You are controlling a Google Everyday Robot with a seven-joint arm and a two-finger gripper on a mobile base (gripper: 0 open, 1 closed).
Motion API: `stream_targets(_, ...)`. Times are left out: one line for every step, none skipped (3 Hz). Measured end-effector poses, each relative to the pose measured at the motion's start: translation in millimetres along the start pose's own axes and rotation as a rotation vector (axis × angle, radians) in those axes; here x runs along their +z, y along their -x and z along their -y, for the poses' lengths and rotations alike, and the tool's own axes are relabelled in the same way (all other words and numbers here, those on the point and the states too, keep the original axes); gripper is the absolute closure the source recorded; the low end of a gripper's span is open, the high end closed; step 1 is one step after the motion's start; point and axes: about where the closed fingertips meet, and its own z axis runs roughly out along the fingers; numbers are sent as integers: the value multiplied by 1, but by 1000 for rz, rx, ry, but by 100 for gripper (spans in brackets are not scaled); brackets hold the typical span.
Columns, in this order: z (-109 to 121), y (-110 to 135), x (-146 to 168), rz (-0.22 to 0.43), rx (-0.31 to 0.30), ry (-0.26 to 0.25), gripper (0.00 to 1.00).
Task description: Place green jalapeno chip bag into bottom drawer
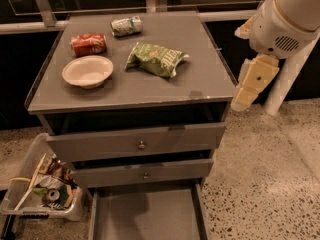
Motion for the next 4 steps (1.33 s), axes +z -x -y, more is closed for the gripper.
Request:
stream_targets(21,24,16,89,-33,-35,0)
stream_targets(21,24,16,89,-33,-35,0)
stream_targets(21,28,23,89,-29,-22,0)
stream_targets(35,49,44,137,-27,-4,0)
